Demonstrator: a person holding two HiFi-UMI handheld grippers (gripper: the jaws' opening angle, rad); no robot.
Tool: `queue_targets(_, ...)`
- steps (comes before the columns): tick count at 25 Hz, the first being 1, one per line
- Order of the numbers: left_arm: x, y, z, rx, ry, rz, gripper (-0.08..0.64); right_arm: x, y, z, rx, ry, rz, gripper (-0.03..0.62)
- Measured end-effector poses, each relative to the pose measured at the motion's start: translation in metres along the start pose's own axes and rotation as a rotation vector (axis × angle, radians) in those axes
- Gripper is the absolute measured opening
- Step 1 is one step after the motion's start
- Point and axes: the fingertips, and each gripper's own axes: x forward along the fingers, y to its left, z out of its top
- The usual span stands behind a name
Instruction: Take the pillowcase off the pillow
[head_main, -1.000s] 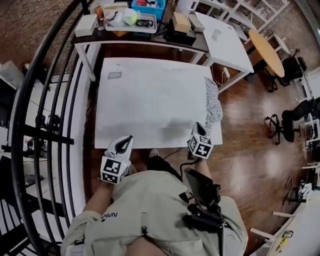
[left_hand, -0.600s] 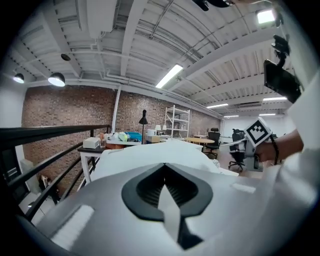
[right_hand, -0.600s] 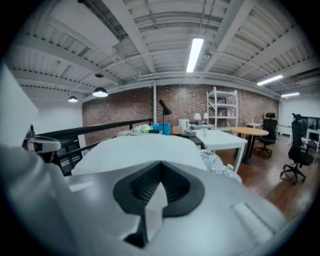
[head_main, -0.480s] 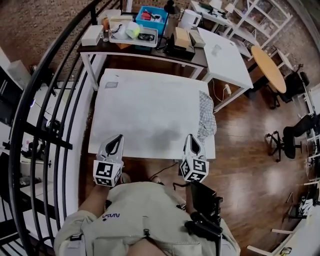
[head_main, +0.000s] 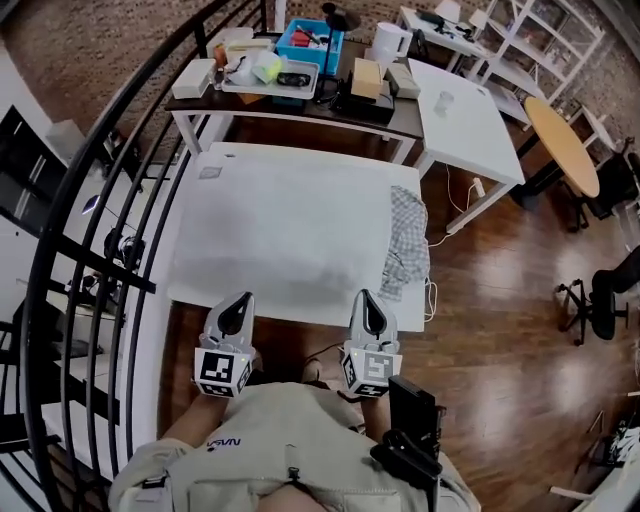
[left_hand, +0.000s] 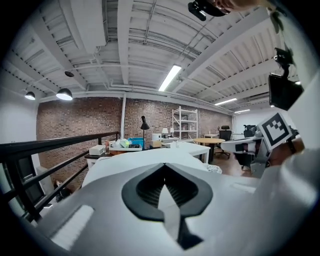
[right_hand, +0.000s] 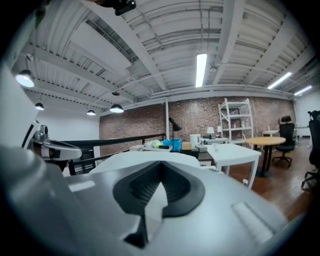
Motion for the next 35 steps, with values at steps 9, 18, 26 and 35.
queue_targets(9,-0.012,0.003,0.033,0.039,-0.096,0.014,0.006,-0.007,0.005,0.031,-0.013,-0.103,-0.015,0.003)
queue_targets(18,-0.028,0.014,0.018,0.099,-0.063,-0.038,0.005,-0.023,0.041,0.028,0.0,-0.079,-0.057,0.003)
queue_targets(26,-0.038,0.022,0.012,0.136,-0.059,-0.088,0.005,-0.032,0.054,0.015,0.019,-0.07,-0.106,0.003)
queue_targets(35,-0.042,0.026,0.012,0.137,-0.073,-0.117,0.005,-0.036,0.067,0.009,0.02,-0.043,-0.118,0.003)
